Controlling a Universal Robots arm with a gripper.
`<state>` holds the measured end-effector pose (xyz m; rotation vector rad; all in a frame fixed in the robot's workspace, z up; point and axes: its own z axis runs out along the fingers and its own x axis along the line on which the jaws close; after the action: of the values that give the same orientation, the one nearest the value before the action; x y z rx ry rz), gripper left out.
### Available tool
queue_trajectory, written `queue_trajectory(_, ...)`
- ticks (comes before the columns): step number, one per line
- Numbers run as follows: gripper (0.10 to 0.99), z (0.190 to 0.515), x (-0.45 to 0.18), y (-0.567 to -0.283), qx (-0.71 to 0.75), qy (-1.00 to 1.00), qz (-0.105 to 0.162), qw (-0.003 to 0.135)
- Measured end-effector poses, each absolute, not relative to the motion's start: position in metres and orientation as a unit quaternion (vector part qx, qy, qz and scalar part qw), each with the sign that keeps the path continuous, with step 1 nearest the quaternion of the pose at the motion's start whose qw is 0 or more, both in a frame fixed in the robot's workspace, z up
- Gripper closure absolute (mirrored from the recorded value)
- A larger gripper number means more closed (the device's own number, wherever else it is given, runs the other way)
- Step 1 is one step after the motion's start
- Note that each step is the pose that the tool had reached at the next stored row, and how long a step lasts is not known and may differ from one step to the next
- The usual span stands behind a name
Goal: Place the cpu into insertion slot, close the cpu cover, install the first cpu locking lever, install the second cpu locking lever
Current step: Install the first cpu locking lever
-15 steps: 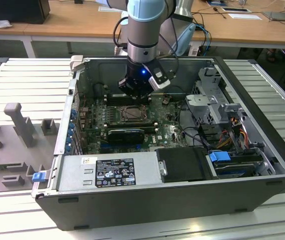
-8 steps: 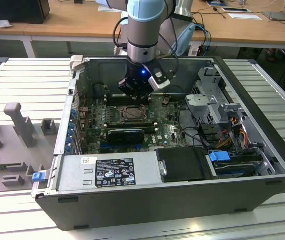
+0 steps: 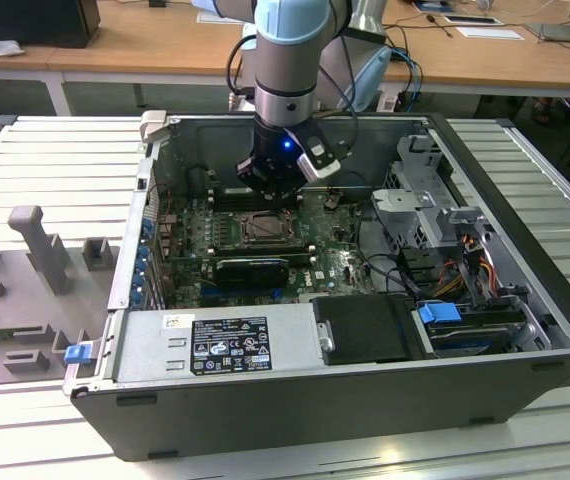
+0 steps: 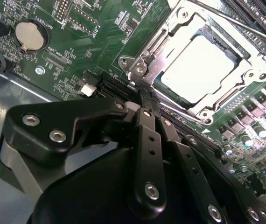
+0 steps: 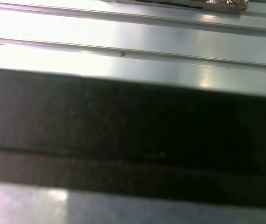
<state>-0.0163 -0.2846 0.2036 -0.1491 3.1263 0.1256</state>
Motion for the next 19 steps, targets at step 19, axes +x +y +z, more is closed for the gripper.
queue_trajectory(19,0.98,0.2054,-0.0161,-0.2836,-0.048,0.998,0.034,0.005)
